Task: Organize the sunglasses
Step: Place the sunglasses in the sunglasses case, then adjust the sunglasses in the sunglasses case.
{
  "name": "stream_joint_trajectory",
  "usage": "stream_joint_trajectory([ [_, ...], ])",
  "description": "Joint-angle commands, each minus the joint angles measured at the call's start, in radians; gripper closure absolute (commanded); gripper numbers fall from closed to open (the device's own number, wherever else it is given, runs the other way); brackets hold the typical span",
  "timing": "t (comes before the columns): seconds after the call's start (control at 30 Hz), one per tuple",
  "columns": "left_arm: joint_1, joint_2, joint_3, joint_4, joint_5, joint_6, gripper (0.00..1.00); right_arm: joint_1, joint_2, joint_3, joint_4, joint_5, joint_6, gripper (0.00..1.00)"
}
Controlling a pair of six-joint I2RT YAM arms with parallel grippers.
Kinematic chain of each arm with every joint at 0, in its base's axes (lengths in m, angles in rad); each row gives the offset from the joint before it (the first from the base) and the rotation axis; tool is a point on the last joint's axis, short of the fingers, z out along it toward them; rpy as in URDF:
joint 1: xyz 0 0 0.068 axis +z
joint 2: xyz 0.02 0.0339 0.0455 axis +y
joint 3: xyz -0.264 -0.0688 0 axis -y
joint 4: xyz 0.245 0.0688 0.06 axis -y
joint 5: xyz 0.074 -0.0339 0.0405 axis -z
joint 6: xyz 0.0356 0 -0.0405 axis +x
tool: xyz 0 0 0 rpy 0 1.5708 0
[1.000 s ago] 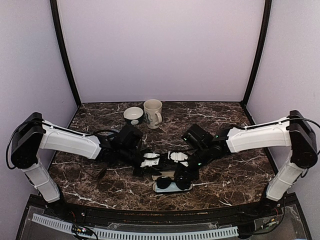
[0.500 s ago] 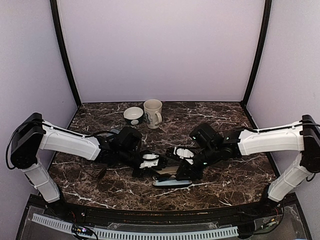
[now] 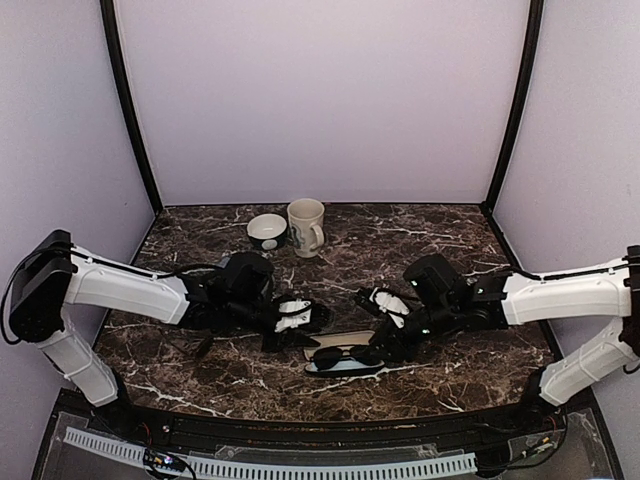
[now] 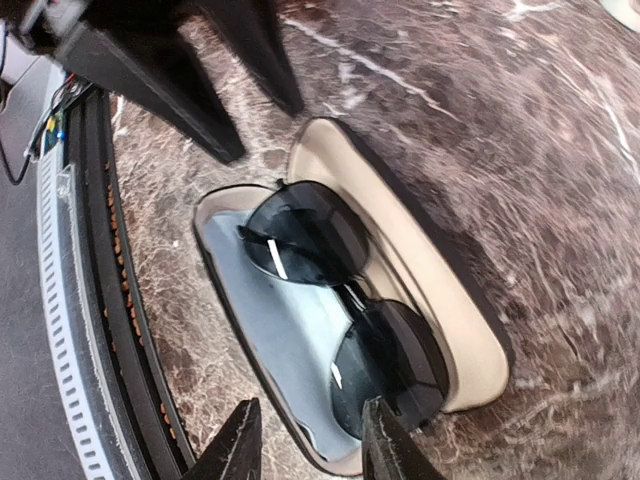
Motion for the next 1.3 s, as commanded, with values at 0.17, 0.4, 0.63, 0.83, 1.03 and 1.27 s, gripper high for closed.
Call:
stream_joint_trajectory([
  [0.17, -0.004, -0.142, -0.107, 0.189, -0.165, -0.364, 0.64, -0.03, -0.128, -0.161, 0.166, 0.085, 0.412, 0.62],
  [0.4, -0.004, -0.183, -0.139, 0.175, -0.376, -0.614, 0.49, -0.037, -0.151, -0.26, 0.28, 0.112, 0.625, 0.61],
  [0.63, -0.003, -0.164, -0.141, 0.15, -0.411, -0.719, 0.48, -0.037, -0.129, -0.3, 0.344, 0.106, 0.712, 0.62],
  [0.83, -0.006, -0.132, -0.123, 0.097, -0.403, -0.791, 0.49, -0.027, -0.108, -0.343, 0.401, 0.069, 0.746, 0.64],
  [1.03, -0.019, -0.122, -0.099, 0.062, -0.41, -0.816, 0.48, -0.004, -0.099, -0.374, 0.436, 0.067, 0.774, 0.65],
  [1.27, -0.052, -0.118, -0.094, 0.019, -0.422, -0.84, 0.48, 0.018, -0.091, -0.401, 0.464, 0.08, 0.791, 0.66],
])
